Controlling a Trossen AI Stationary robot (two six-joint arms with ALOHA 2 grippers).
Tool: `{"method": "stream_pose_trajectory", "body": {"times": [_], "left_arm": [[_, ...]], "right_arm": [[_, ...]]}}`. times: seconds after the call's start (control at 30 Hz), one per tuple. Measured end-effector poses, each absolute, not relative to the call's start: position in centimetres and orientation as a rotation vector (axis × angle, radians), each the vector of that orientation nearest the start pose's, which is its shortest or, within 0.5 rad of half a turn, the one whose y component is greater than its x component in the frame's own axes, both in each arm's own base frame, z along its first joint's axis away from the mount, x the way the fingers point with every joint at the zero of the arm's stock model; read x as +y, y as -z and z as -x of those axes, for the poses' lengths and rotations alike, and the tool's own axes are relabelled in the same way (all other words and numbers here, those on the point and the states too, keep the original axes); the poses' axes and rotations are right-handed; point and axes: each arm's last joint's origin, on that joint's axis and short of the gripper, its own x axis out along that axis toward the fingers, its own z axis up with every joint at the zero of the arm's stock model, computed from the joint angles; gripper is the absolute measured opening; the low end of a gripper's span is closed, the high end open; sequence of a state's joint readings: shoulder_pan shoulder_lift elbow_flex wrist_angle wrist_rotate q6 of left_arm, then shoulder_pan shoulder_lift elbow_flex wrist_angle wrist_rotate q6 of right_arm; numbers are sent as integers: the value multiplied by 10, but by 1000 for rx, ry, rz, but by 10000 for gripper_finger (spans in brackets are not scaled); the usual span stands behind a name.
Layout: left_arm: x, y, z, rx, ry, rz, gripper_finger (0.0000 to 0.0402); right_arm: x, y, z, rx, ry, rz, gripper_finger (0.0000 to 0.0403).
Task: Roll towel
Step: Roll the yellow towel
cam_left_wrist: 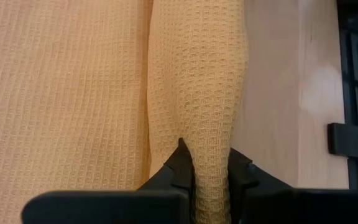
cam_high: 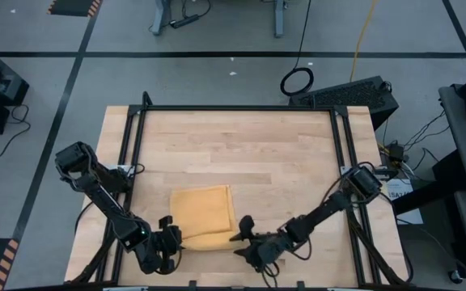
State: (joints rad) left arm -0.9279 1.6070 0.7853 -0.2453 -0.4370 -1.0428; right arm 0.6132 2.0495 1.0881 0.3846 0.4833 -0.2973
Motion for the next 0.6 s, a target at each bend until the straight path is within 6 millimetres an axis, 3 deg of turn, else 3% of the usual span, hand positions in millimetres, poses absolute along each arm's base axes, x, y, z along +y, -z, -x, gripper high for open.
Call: {"method": "stream_pose_trajectory", "body": {"times": [0.3, 0.6], "left_arm": [[-221, -143, -178, 941, -70, 338, 36], [-222, -143, -178, 940, -65, 345, 37]], "right_arm": [[205, -103, -359, 506, -262, 497, 217], [191, -98, -367, 529, -194, 461, 243]]}}
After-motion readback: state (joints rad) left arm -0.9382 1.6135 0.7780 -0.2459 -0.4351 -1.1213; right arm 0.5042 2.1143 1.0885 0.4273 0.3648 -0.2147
